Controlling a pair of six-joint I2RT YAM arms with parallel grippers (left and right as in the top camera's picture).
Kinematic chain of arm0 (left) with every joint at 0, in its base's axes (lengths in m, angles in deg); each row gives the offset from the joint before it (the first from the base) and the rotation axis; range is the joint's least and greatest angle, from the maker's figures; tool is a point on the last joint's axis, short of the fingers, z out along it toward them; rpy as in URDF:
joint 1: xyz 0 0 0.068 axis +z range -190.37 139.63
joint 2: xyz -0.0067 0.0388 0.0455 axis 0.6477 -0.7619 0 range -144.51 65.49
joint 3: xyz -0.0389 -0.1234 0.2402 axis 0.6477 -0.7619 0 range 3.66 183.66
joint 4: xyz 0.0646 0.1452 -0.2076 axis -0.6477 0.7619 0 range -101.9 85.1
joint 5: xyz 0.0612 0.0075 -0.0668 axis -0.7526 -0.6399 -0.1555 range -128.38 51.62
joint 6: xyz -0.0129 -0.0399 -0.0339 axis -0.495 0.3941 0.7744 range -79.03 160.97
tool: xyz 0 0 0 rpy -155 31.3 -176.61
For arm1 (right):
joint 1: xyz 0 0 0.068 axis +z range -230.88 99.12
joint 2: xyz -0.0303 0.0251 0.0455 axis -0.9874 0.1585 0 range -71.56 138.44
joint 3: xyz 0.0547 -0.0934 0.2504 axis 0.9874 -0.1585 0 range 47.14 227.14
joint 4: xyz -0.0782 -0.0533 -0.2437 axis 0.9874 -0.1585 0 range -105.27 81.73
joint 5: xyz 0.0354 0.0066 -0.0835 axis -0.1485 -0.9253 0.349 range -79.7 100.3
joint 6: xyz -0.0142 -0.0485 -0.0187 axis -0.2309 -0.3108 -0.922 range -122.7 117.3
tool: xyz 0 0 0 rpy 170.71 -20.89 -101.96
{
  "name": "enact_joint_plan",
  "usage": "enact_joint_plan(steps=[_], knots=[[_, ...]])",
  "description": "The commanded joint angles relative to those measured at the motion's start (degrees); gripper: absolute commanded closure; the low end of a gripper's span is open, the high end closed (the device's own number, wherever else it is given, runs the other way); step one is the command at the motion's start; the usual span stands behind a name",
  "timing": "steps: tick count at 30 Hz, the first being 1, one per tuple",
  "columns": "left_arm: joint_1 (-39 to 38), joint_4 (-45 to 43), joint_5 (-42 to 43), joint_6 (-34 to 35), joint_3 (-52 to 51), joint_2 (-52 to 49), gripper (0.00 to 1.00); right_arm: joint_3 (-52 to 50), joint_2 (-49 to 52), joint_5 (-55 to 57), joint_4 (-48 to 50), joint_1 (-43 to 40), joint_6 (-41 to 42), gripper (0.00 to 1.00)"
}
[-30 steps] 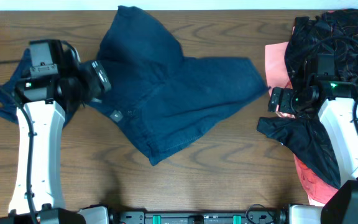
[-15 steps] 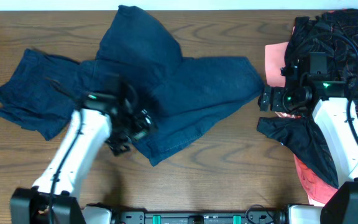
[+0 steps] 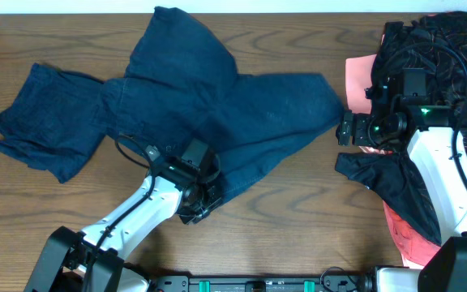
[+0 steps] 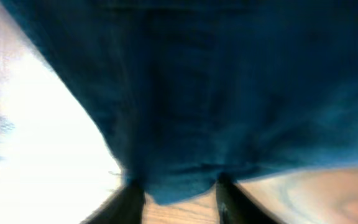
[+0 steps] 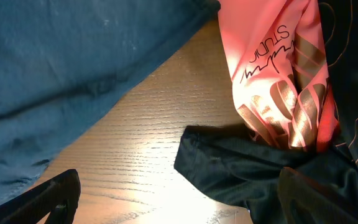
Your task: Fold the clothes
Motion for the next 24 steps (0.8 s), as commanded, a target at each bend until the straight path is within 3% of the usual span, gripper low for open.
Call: enact_joint_plan(steps=[1, 6, 9, 14, 16, 17, 19, 24], knots=[[-0.2, 1.1, -5.0, 1.9, -0.9, -0.4, 0.94, 0.4, -0.3, -0.3, -0.3, 0.3, -0.5, 0.01], [2.6, 7.8, -8.7, -0.2, -0.8, -0.1, 0.94, 0.4, -0.3, 0.6, -1.1, 0.3, -0.6, 0.01], [8.1, 13.1, -12.7, -5.1, -0.7, 1.3, 0.94, 0.4, -0.3, 0.7, -2.5, 0.3, -0.6, 0.01], [19.3, 17.2, -12.4, -14.4, 1.1, 4.7, 0.94, 0.2, 0.3, -2.9, -6.8, 1.2, -0.5, 0.01], [22.7, 18.0, -8.9, -17.0, 1.6, 6.5, 0.83, -0.6, 0.6, -5.6, -8.3, 2.2, 0.2, 0.01], [23.8, 18.3, -6.5, -18.0, 1.6, 7.3, 0.63, -1.4, 0.6, -7.1, -8.7, 3.0, 0.9, 0.01], [25.2, 19.8, -1.7, -18.1, 1.6, 8.5, 0.42, -3.2, 0.6, -9.6, -8.7, 4.5, 2.1, 0.01], [24.4, 23.1, 5.0, -16.7, 1.4, 9.8, 0.39, -9.1, 0.6, -9.9, -4.4, 8.2, 7.7, 0.01]])
